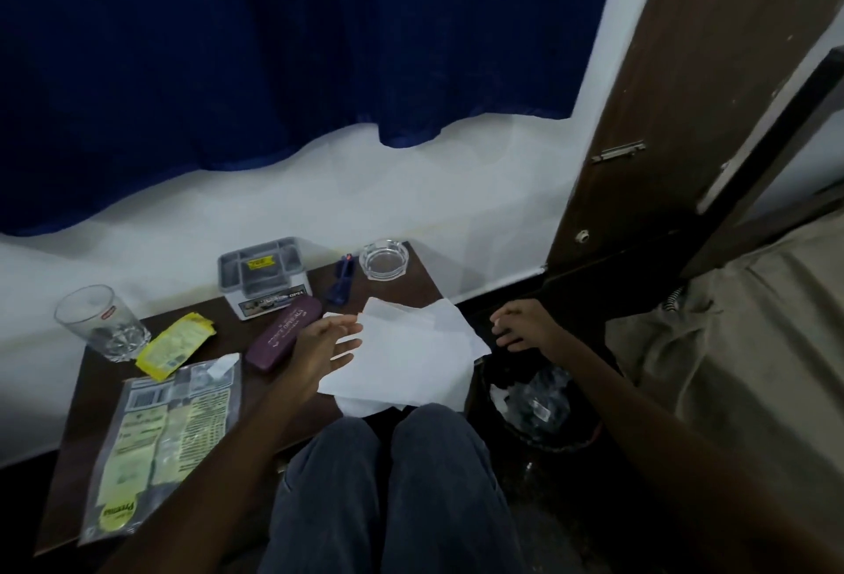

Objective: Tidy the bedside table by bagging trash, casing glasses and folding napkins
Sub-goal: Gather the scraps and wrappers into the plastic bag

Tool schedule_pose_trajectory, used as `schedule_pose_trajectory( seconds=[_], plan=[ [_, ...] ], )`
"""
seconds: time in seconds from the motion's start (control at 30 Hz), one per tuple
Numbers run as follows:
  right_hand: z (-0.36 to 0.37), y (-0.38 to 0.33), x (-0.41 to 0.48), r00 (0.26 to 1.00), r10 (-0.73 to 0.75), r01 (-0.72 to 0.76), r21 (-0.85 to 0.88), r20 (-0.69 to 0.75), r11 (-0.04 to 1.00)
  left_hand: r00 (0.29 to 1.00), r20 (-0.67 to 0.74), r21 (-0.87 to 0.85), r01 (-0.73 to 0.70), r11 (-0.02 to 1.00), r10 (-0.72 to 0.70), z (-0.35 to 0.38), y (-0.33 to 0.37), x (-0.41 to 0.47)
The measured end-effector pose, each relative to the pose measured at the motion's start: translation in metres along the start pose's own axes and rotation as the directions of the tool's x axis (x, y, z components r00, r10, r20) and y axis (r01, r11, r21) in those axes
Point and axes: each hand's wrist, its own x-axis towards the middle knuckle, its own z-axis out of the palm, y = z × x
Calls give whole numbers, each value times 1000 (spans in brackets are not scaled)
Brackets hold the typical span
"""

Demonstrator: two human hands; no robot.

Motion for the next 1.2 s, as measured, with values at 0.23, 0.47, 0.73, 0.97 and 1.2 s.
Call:
schedule_pose_trajectory(
  seconds=[0.23,0.47,0.73,0.97,1.2],
  plan=[
    [62,-43,11,989,-104,87,155,101,984,977,-213,-1,-15,1000,14,-76,-8,9],
    [133,-89,7,959,-186,142,203,214,969,795,-535,461,-9,887,287,-158,-21,29],
    [194,-112,5,925,-206,166,148,320,975,904,-327,924,246,292,274,-209,-52,39],
    [208,-109,1,930,-171,145,103,325,984,909,-229,963,159,217,349,-215,-63,39],
    [206,-111,-7,919,-192,157,126,344,979,785,-288,873,-21,487,549,-199,-40,26]
  ],
)
